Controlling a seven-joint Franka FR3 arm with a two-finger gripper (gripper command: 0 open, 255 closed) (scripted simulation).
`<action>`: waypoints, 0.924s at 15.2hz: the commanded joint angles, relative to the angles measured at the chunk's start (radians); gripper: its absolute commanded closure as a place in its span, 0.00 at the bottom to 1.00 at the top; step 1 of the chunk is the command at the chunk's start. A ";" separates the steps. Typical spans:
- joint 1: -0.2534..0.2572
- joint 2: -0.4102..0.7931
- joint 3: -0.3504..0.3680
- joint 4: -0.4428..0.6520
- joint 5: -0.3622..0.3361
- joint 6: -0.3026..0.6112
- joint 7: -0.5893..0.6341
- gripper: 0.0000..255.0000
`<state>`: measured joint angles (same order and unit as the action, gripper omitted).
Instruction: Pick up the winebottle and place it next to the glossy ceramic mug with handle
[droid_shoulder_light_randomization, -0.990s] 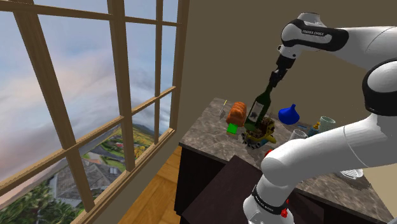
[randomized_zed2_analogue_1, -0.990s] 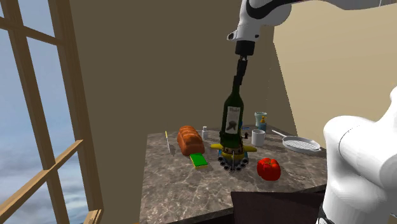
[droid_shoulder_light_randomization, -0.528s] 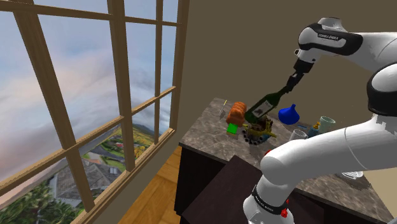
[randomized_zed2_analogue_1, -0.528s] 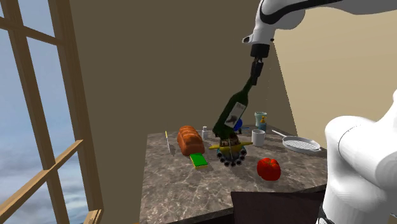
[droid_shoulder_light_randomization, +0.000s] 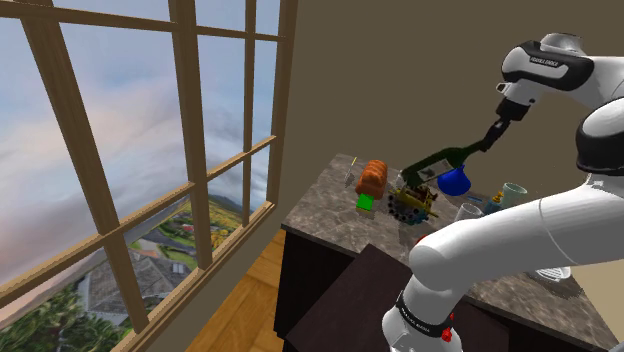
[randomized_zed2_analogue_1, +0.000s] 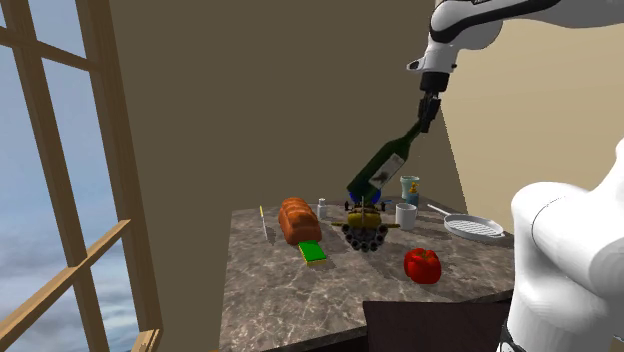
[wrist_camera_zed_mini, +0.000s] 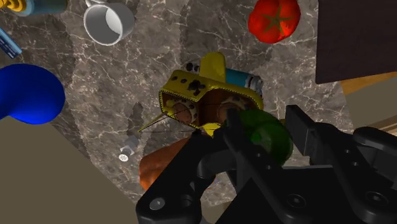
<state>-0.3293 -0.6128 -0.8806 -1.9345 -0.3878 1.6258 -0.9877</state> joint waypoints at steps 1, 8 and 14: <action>0.014 0.020 -0.056 0.045 -0.003 -0.007 -0.054 1.00; 0.124 0.094 -0.312 0.223 0.003 -0.028 -0.242 1.00; 0.369 0.108 -0.632 0.439 -0.013 -0.077 -0.376 1.00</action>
<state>-0.0257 -0.5032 -1.4428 -1.5455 -0.3950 1.5616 -1.3438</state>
